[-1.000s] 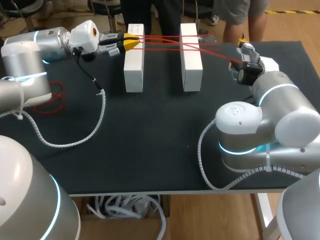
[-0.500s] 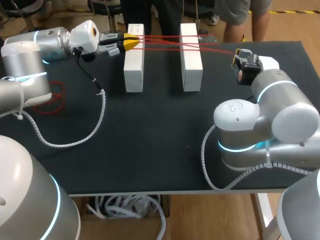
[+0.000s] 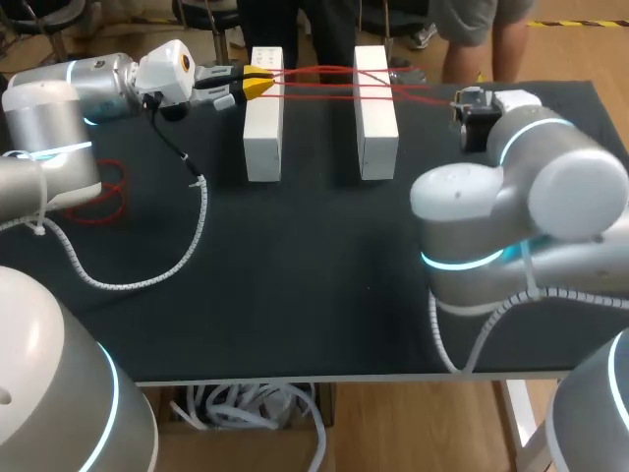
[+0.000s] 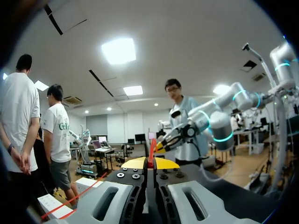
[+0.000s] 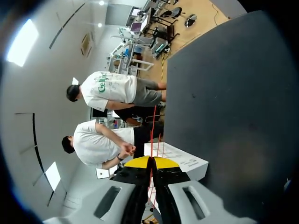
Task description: Grab the tape and strap the tape.
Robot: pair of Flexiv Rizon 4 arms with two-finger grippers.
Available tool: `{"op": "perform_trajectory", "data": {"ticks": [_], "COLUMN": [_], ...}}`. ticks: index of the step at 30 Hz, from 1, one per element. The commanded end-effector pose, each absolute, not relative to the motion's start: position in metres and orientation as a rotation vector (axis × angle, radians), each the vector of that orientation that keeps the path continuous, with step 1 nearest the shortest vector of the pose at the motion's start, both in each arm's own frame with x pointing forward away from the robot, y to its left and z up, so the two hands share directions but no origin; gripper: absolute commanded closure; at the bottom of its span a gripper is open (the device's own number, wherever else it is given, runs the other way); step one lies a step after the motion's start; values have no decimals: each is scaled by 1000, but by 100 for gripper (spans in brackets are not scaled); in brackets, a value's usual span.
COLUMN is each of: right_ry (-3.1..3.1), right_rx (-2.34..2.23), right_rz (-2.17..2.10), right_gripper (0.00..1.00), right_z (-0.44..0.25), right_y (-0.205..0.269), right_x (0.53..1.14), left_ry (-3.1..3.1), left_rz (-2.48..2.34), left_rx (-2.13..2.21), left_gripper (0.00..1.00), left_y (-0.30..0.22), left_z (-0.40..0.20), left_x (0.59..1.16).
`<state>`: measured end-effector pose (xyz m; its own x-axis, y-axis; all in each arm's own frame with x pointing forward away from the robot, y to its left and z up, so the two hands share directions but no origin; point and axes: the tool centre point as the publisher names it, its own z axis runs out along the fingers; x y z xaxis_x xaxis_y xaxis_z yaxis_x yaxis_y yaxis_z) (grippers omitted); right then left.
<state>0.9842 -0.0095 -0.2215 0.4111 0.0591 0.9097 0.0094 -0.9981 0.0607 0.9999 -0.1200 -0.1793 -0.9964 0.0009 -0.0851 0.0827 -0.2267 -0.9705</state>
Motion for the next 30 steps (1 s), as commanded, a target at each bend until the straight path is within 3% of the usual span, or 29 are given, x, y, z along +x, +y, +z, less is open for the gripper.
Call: {"op": "perform_trajectory", "data": {"ticks": [1, 7, 16, 30], "right_ry": [79, 79, 79, 79], "right_rx": [2694, 2694, 2694, 2694], "right_rz": [1545, 1545, 1545, 1545], "right_gripper": [100, 100, 100, 100], "right_z": [-214, -214, -214, -214], "right_y": [-15, -15, -15, -15], "right_x": [985, 985, 985, 985], "left_ry": [1919, 2070, 3054, 3054], "left_rz": [-2420, -2355, -1398, -1398], "left_rx": [107, 35, -384, -384], "left_gripper": [100, 100, 100, 100], "left_y": [-120, -119, -137, -137], "left_z": [-180, -180, -183, -183], "left_x": [1001, 1003, 1012, 1012]}}
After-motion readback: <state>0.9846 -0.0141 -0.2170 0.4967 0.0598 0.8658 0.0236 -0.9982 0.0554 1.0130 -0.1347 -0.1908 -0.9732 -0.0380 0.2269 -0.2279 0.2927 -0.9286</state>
